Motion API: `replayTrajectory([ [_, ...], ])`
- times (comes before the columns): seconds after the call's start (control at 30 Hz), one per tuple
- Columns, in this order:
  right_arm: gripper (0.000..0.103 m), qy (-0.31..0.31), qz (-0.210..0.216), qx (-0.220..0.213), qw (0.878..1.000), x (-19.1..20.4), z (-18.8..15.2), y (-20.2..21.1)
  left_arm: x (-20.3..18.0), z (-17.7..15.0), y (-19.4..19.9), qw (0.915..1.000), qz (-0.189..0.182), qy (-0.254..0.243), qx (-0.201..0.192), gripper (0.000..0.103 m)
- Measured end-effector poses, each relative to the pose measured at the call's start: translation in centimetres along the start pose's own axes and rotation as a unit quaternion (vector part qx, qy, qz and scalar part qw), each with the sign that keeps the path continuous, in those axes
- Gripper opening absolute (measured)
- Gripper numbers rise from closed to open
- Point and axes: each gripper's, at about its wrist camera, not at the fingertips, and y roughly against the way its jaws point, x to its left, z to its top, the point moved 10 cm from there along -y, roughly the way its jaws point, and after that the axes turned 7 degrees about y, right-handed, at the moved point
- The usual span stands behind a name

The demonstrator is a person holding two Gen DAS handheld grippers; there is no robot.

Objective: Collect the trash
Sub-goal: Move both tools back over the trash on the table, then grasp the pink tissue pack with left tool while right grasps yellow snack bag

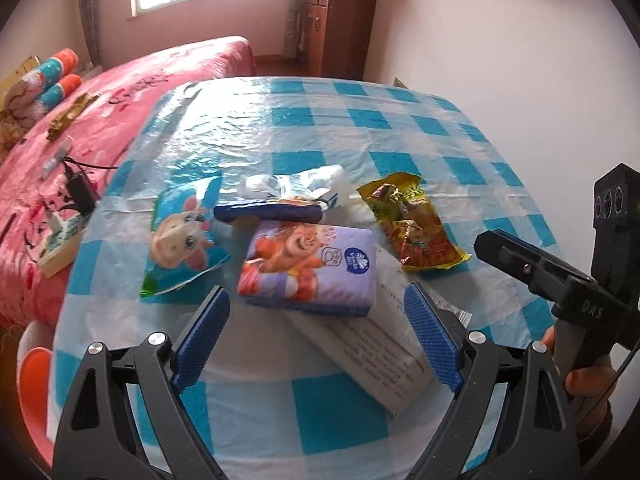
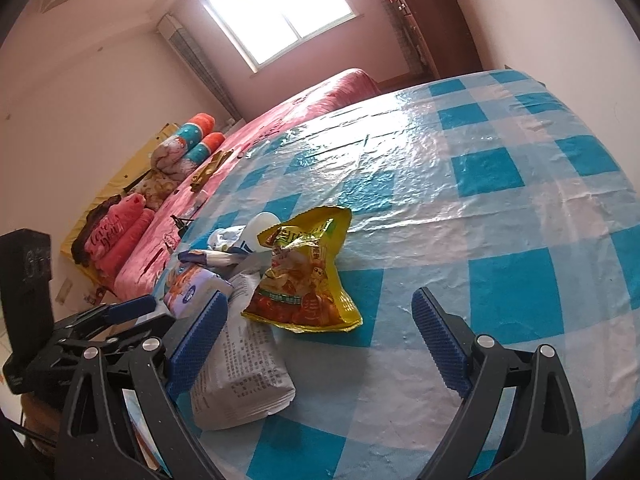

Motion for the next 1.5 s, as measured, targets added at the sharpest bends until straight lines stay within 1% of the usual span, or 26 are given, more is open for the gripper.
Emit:
replayTrajectory([
  [0.1,0.092,0.002,0.008,0.005,1.0,0.2,0.1,-0.5,-0.1,0.1,-0.9,1.0,-0.003,-0.007,0.004,0.089],
  [0.27,0.092,0.003,0.013,0.017,1.0,0.3,0.3,-1.3,0.0,0.4,-2.0,0.9999,-0.009,-0.003,0.009,0.089],
  [0.4,0.092,0.006,0.018,0.024,1.0,0.6,0.5,-2.1,0.5,0.6,-2.5,0.9998,-0.016,0.009,0.01,0.089],
  [0.53,0.092,0.01,0.017,0.028,0.999,0.8,0.6,-2.4,0.6,1.1,-2.6,0.9993,-0.033,0.02,0.002,0.089],
  [0.67,0.092,0.018,0.013,0.033,0.999,1.2,0.6,-2.8,0.8,1.3,-2.9,0.9988,-0.04,0.03,-0.001,0.088],
  [0.7,0.092,0.02,0.012,0.034,0.999,1.3,0.6,-2.8,0.8,1.3,-3.0,0.9984,-0.044,0.034,-0.001,0.084],
  [0.73,0.092,0.023,0.01,0.036,0.999,1.5,0.6,-2.9,0.8,1.3,-3.0,0.9983,-0.046,0.037,0.0,0.077],
  [1.0,0.092,0.042,-0.004,0.048,0.998,2.3,0.5,-4.0,1.0,1.2,-2.8,0.9975,-0.052,0.048,-0.011,0.074],
  [1.23,0.092,0.051,-0.022,0.058,0.997,2.4,0.9,-5.1,1.6,0.8,-2.1,0.9956,-0.067,0.064,-0.015,0.073],
  [1.5,0.092,0.075,-0.049,0.065,0.994,2.8,1.3,-6.3,2.7,0.9,-0.7,0.9935,-0.074,0.08,-0.032,0.073],
])
